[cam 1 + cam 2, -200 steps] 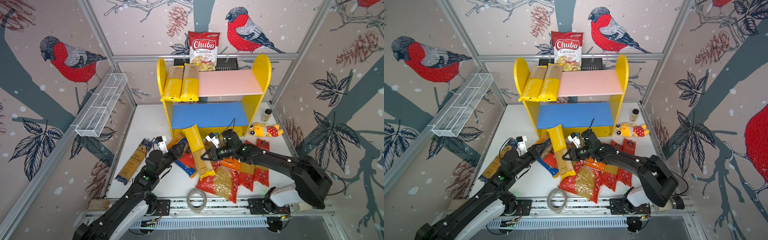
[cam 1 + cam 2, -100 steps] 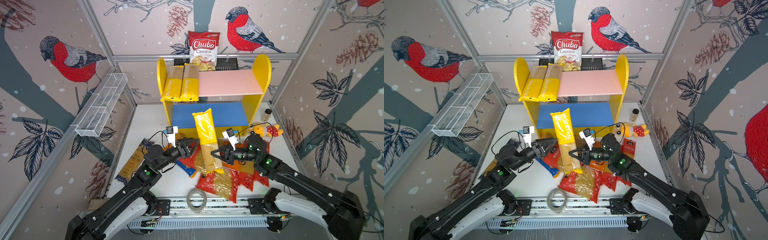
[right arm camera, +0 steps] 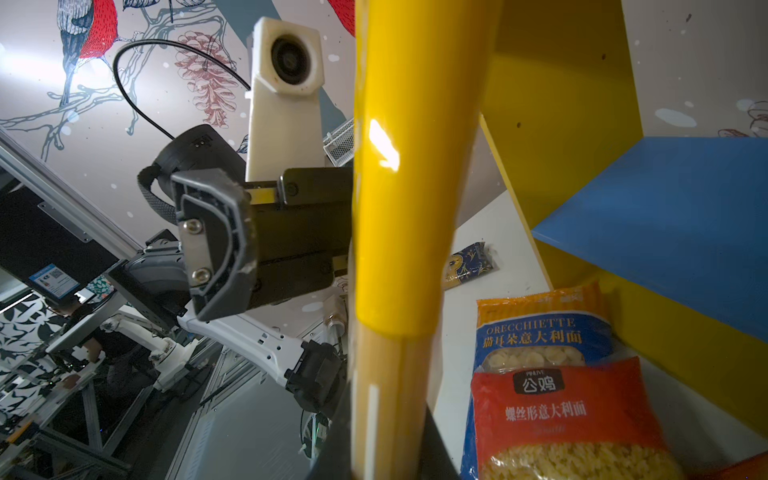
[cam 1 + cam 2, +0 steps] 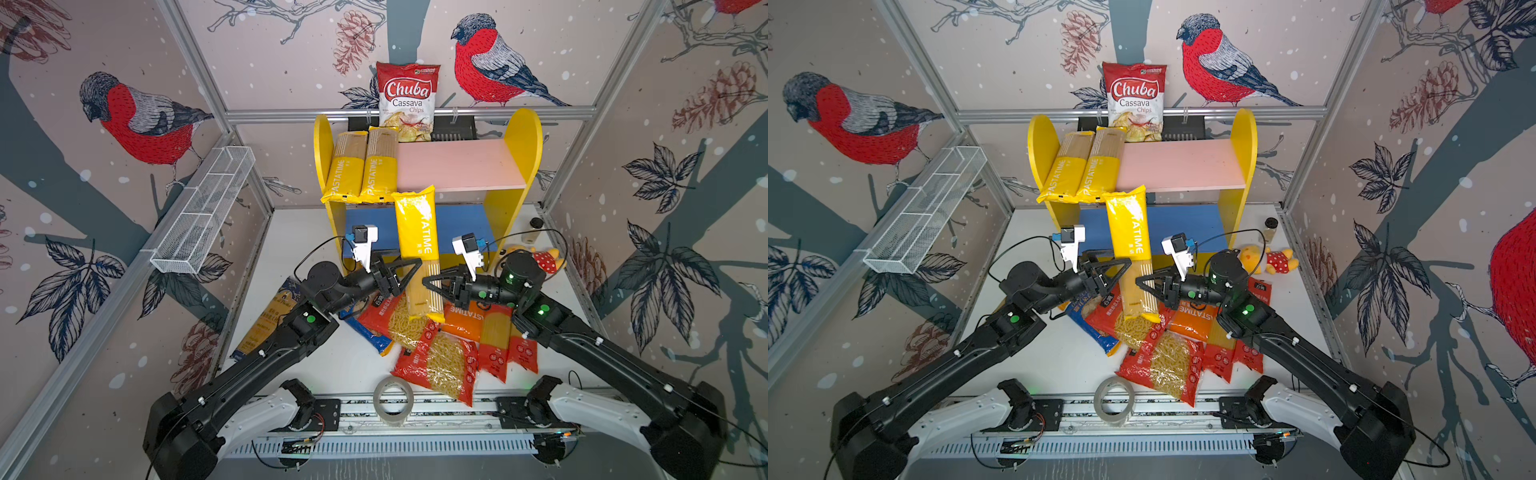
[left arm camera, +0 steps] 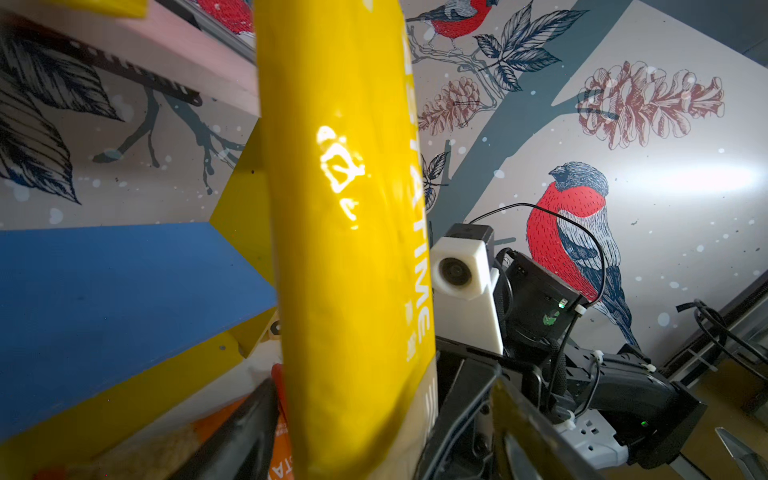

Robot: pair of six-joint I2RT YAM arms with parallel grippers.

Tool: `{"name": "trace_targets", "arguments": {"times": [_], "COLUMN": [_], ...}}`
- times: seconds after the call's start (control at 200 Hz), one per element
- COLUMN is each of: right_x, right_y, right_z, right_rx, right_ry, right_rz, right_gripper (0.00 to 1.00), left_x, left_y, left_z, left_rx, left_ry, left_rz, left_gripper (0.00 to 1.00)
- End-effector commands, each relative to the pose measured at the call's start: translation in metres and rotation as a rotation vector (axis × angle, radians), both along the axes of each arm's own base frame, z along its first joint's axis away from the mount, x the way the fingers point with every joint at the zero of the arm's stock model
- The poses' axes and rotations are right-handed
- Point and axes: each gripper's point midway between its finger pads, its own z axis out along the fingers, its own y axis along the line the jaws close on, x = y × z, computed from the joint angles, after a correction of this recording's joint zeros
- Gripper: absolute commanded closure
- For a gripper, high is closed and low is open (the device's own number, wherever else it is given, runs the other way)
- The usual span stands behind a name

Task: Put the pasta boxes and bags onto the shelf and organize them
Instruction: 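Lift the package upright with both grippers toward the pink shelf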

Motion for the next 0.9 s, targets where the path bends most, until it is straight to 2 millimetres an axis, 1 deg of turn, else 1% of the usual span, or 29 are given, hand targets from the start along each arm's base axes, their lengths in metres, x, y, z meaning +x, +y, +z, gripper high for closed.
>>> {"name": "trace_targets", "arguments": {"times": [0.0, 0.14, 0.205, 0.265, 0.34, 0.43, 0.435, 0.45, 0.515, 0.64, 0.69, 0.83, 0.896], "right_x": [-0.005, -0.004, -0.005, -0.005, -0.005, -0.002, -0.002, -0.001, 0.002, 0.008, 0.010, 0.010, 0.010], "right_y": [-0.001, -0.003, -0.004, -0.005, -0.006, -0.007, -0.007, -0.007, -0.008, -0.008, -0.008, -0.010, -0.011], "right_z": [0.051, 0.059, 0.061, 0.063, 0.065, 0.065, 0.065, 0.065, 0.063, 0.053, 0.050, 0.046, 0.042], "right_rx": [0.139, 0.173, 0.183, 0.187, 0.191, 0.192, 0.193, 0.194, 0.196, 0.186, 0.182, 0.183, 0.180], "right_ry": [-0.186, -0.182, -0.178, -0.177, -0.176, -0.166, -0.165, -0.165, -0.152, -0.127, -0.117, -0.107, -0.101], "right_rz": [0.025, 0.045, 0.057, 0.063, 0.064, 0.057, 0.055, 0.051, 0.034, 0.013, 0.007, 0.000, -0.007], "right_gripper": [0.98, 0.97, 0.97, 0.97, 0.97, 0.96, 0.96, 0.95, 0.90, 0.81, 0.77, 0.59, 0.53], "left_x": [0.000, 0.006, 0.007, 0.009, 0.011, 0.015, 0.014, 0.014, 0.016, 0.020, 0.021, 0.028, 0.033], "left_y": [-0.006, -0.014, -0.018, -0.022, -0.027, -0.032, -0.031, -0.031, -0.031, -0.029, -0.029, -0.033, -0.032], "left_z": [0.015, 0.022, 0.027, 0.032, 0.035, 0.029, 0.035, 0.042, 0.047, 0.058, 0.063, 0.078, 0.086], "left_rx": [0.013, 0.029, 0.039, 0.040, 0.048, 0.058, 0.049, 0.039, 0.029, -0.008, -0.019, -0.029, -0.049], "left_ry": [-0.090, -0.115, -0.130, -0.141, -0.152, -0.140, -0.149, -0.160, -0.163, -0.176, -0.185, -0.197, -0.191], "left_rz": [-0.016, -0.026, -0.037, -0.048, -0.060, -0.070, -0.069, -0.069, -0.060, -0.035, -0.032, -0.023, -0.008], "left_gripper": [0.25, 0.34, 0.41, 0.45, 0.55, 0.63, 0.64, 0.65, 0.69, 0.83, 0.86, 0.95, 1.00]}}
